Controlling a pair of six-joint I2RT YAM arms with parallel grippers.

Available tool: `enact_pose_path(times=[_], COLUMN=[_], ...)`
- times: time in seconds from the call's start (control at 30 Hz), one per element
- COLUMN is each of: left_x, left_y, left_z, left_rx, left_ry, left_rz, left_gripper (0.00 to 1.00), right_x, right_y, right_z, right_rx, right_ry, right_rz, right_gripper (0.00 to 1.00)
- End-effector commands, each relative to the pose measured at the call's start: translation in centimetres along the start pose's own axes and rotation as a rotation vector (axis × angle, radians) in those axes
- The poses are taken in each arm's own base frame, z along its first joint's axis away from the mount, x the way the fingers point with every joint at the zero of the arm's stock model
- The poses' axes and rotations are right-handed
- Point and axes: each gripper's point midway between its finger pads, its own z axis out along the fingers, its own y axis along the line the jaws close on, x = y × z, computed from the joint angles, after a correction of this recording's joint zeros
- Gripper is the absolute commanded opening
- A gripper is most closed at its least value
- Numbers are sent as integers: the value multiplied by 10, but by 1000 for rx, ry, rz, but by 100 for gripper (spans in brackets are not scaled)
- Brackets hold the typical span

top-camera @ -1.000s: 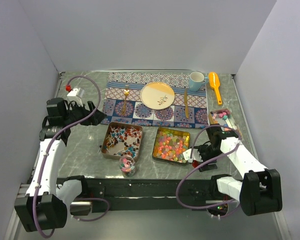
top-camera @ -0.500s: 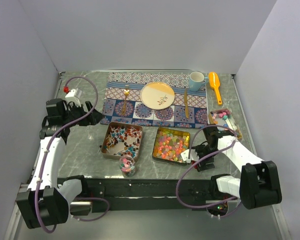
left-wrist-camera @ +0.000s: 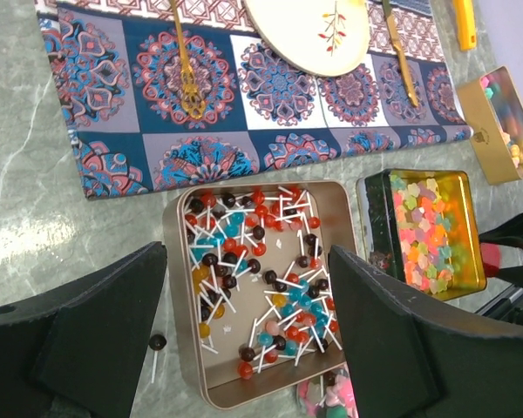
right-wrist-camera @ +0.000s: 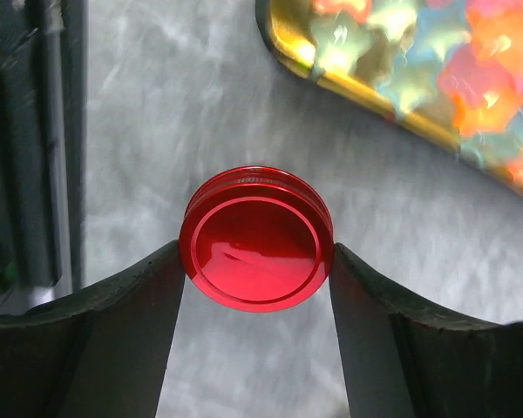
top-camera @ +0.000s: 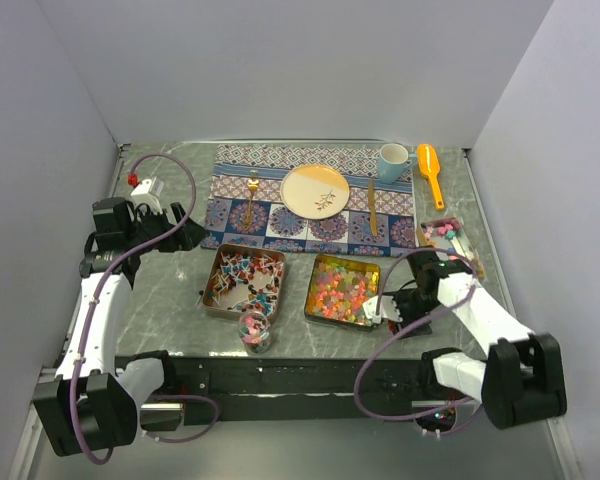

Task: Pack the candies
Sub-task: Pick up the bottle lid at the center of the board.

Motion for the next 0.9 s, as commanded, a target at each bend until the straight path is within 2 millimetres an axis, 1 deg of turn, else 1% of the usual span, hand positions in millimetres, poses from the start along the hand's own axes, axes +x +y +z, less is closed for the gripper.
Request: enact_pose_path(times=[0.0, 0.03, 0.07, 0.1, 0.13, 0.17, 0.2, 0.23, 0.27, 0.3, 0.33, 0.37, 0.4, 0.43, 0.47, 0.5, 0.53, 0.57, 0.6, 0.63, 0.67, 0.7, 0.73, 0.77, 0.8, 0.83, 0.87], left_x=[-19, -21, -24, -27, -29, -30, -34, -34, -35, -37, -39, -40, -42, -42, -45, -46, -47, -47, -46, -45, -45, -45, -46, -47, -52, -52, -54], left_y=[-15, -17, -17, -17, -17, -18, -15, -15, -13, -9, -7, -1, 3, 9, 15, 19, 21, 25, 28, 27, 31, 33, 34, 35, 35, 36, 35], left_z=[-2, -1, -1, 0, -1, -1, -1, -1, -1, -1, -2, -4, -4, -5, -7, -8, -10, -11, -12, -13, -14, -16, -17, -19, -21, -22, -24], left_rx=[72, 78, 80, 80, 77, 75, 60, 53, 42, 26, 17, -1, -14, -43, -62, -75, -79, -85, -88, -78, -88, -92, -95, -100, -98, -98, -102], left_ry=[-61, -64, -68, -81, -89, -98, -121, -125, -133, -145, -154, -163, -170, -172, -180, -181, -183, -182, -178, -173, -175, -179, -190, -206, -227, -234, -250], left_rz=[36, 23, 16, 18, -3, -12, -18, -55, -76, -101, -141, -167, -185, -215, -230, -245, -262, -286, -304, -318, -330, -334, -337, -335, -322, -319, -309], left_gripper=[81, 81, 81, 81, 82, 82, 82, 82, 83, 83, 83, 83, 83, 84, 84, 84, 85, 87, 89, 89, 90, 90, 90, 90, 90, 90, 90], right_x=[-12, -22, -32, -48, -64, -76, -97, -116, -129, -152, -170, -188, -201, -229, -240, -252, -275, -286, -301, -316, -328, -332, -343, -352, -356, -365, -368], right_y=[6, -7, -5, -11, -27, -35, -41, -54, -64, -66, -74, -82, -84, -79, -82, -82, -79, -80, -82, -78, -77, -80, -85, -78, -81, -85, -79], right_z=[-57, -80, -94, -105, -130, -138, -143, -160, -161, -159, -170, -165, -163, -163, -152, -148, -137, -133, -133, -117, -112, -106, -99, -92, -88, -81, -75], right_rx=[81, 148, 169, 203, 278, 296, 295, 335, 323, 297, 318, 291, 272, 243, 201, 175, 122, 109, 106, 65, 61, 70, 66, 47, 50, 47, 18], right_ry=[38, 31, 12, -48, -71, -110, -146, -184, -219, -252, -285, -319, -335, -362, -355, -361, -362, -368, -383, -370, -373, -347, -335, -321, -300, -290, -261], right_rz=[-15, -38, -37, -43, -70, -3, -30, -39, 23, -16, -27, 9, -2, -68, -48, -58, -97, -81, -100, -127, -157, -173, -192, -237, -251, -266, -284], right_gripper=[52, 52, 53, 54, 55, 55, 55, 55, 55, 54, 54, 54, 54, 54, 54, 54, 54, 55, 55, 55, 55, 55, 55, 55, 55, 55, 55])
